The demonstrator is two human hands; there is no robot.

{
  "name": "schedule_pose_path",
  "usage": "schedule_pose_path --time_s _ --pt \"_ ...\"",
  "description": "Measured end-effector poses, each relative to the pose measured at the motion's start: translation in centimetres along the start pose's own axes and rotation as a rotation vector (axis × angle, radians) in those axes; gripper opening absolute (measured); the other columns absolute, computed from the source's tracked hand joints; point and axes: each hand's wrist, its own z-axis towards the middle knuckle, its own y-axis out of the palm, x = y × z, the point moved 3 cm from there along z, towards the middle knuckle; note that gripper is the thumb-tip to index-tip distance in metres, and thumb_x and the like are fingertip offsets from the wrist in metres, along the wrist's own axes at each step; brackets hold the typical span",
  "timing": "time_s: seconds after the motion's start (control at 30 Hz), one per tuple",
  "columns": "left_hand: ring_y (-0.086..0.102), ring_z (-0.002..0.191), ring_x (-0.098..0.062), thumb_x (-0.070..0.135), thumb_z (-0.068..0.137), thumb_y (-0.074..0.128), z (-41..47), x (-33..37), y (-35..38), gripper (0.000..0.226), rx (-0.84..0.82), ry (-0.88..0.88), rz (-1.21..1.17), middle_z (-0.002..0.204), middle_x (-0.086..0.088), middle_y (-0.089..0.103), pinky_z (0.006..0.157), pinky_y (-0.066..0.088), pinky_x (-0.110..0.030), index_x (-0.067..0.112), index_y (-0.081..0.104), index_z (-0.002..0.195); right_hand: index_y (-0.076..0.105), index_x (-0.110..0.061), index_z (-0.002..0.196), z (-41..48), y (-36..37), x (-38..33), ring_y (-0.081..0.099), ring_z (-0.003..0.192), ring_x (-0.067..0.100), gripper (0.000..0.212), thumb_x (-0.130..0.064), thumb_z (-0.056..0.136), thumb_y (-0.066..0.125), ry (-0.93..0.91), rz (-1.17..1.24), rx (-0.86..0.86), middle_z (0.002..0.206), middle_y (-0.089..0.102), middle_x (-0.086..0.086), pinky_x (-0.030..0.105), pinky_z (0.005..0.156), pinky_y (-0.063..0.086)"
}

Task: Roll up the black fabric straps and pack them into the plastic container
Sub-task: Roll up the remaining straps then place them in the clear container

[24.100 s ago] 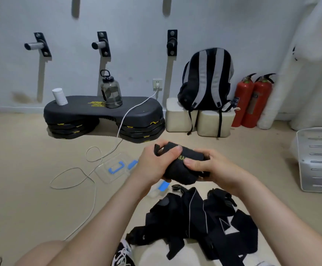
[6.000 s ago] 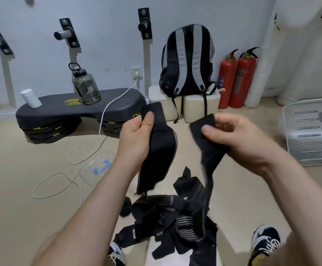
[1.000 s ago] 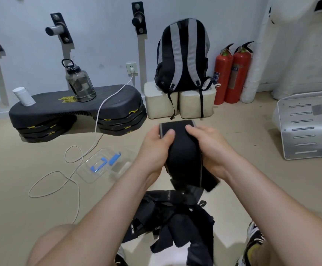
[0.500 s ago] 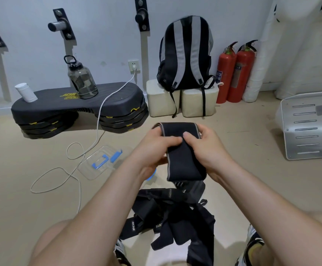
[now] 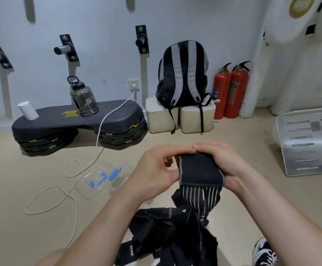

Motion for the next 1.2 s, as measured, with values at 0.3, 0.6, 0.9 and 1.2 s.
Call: schedule_pose_path --time_s 0.3,0.6,0.9,1.2 --pt "0.063 0.073 -0.012 0.029 0.097 0.057 0.6 0.2 -1.1 0.027 0.423 -0.343 -0.521 0.079 -0.006 0.072 0.068 0.052 -0.029 0.006 0.07 0.087 0.066 0.002 0.111 -1.9 0.6 -1.2 0.071 0.104 0.03 0.047 -0.017 0.098 0.025 0.162 -0.246 -0.547 0.109 0.072 0.023 0.03 0.075 0.051" --pt "0.062 0.061 -0.011 0.01 0.09 0.064 0.6 -0.3 0.2 0.005 0.258 -0.573 -0.758 0.076 0.002 0.071 0.055 0.047 -0.025 0.015 0.065 0.09 0.062 -0.014 0.073 -0.4 0.0 -1.2 0.051 0.054 0.005 0.025 -0.028 0.093 0.066 -0.209 -0.551 -0.144 0.059 0.059 -0.007 0.014 0.054 0.038" --pt "0.036 0.131 0.01 0.026 0.064 0.082 -0.1 -2.8 -4.6 0.096 -0.349 -0.324 -0.121 0.143 0.025 0.04 0.102 0.037 -0.02 0.046 0.031 0.142 0.067 0.002 0.085 -1.5 -0.6 -1.3 0.065 0.077 0.02 0.022 -0.019 0.088 0.071 -0.13 -0.867 -0.453 0.084 0.073 0.016 0.041 0.08 0.053" --pt "0.058 0.094 0.0 0.034 0.083 0.078 0.1 -1.5 1.3 0.016 -0.522 -0.224 -0.073 0.101 0.007 0.064 0.089 0.041 -0.014 0.026 0.067 0.092 0.068 -0.013 0.074 -1.8 0.1 0.2 0.063 0.077 0.019 0.015 -0.025 0.071 0.077 -0.001 -0.914 -0.76 0.079 0.066 0.007 0.039 0.081 0.05"
